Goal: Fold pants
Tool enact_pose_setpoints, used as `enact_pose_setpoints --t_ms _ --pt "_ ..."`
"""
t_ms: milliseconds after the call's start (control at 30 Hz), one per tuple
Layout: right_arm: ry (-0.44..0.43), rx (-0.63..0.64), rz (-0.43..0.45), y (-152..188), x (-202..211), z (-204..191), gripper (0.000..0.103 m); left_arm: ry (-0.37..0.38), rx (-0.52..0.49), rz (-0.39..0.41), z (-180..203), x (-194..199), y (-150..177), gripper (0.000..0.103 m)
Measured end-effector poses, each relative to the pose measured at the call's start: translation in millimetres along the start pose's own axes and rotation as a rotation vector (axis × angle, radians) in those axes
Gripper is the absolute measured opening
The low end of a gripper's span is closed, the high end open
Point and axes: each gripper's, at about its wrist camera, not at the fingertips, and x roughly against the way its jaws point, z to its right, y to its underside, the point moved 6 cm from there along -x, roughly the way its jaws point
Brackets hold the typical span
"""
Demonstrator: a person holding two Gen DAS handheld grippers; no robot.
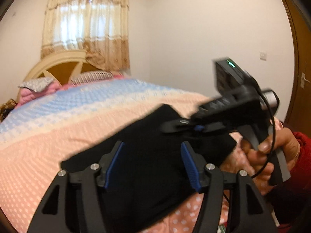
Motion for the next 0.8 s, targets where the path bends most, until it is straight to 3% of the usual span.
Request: enact_pose_setpoints --t_ms 133,300,533,633,800 --pt "0.072 0.023 0.037 -10 40 18 0.016 -0.055 0.038 0.009 -16 -4 -10 0.063" --pt "0.145 0.003 0.054 -10 72 49 0.016 -0.090 0.096 -0.090 -27 -31 4 0.063" --pt "0.253 -0.017 0.050 -9 91 88 0.016 -0.117 0.056 -0.163 -12 -47 19 0.063" --pt "0.249 -0.039 0.065 -10 102 98 0.016 -0.121 0.067 -0.173 -10 -47 21 0.063" --pt "0.140 -0.007 0.078 -9 101 71 0.016 -0.137 0.036 -0.182 -11 -51 23 0.063"
